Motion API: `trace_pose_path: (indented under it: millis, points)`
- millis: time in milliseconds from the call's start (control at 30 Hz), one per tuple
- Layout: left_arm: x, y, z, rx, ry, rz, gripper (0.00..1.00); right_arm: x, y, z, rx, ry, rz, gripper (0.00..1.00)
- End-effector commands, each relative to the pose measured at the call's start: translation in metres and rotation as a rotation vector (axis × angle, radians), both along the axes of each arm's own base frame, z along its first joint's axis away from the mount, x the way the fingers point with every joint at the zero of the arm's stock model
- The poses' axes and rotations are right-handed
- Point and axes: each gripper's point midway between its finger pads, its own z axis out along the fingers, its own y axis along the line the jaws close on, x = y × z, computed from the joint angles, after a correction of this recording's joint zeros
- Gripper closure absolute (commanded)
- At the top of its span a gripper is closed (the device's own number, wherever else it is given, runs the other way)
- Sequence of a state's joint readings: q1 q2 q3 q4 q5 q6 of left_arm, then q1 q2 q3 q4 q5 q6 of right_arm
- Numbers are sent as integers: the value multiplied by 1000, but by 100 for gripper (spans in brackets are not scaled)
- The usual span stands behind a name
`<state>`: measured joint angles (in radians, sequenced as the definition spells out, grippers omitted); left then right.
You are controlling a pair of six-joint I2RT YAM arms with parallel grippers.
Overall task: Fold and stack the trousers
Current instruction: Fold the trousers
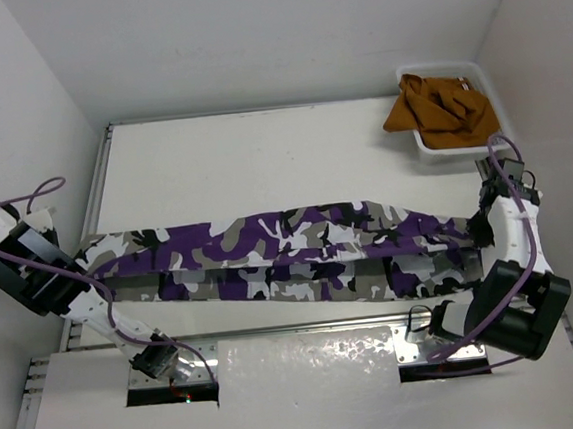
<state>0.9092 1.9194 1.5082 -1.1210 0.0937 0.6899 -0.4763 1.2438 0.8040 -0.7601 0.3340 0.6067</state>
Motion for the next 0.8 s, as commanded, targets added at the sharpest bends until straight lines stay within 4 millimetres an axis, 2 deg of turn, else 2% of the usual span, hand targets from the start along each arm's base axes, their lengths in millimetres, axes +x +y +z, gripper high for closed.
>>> trace_pose_path:
  millis: [0,133,233,267,300,367,400,467,500,567,600,633,700,767]
  points:
    - [18,81,43,319,-81,-2,100,22,-50,56,-216,-89,-61,100]
    - [24,73,58,310,-136,-13,100,22,-48,72,-232,-123,-43,100]
    - [13,62,49,293,-112,-22,100,4,-36,66,-207,-91,-33,100]
    - [12,63,43,300,-106,-22,100,-7,-29,56,-177,-57,-46,100]
    - [-2,57,27,286,-52,-19,100,-23,-20,37,-147,-11,-57,100]
    - [-11,60,9,298,-16,-10,100,-38,-14,19,-132,26,-94,100]
    - [-22,58,-4,288,27,-5,100,-50,-8,3,-117,62,-106,100]
    - [-27,61,-21,285,62,-2,100,-53,-8,-11,-103,47,-166,100]
    - [-31,60,-28,281,86,-5,100,-60,-5,-24,-76,86,-178,100]
    - [-31,57,-40,257,102,-19,100,-65,-5,-34,-51,136,-176,79]
    - [-28,54,-42,242,97,-29,90,-63,-9,-30,-59,159,-174,63]
    - [-27,52,-44,231,99,-34,80,-66,-10,-35,-43,216,-165,39]
    - [-22,48,-40,214,79,-44,66,-60,-23,-19,-88,238,-156,32]
    - [-17,51,-27,238,45,-42,62,-51,-40,0,-166,200,-158,30]
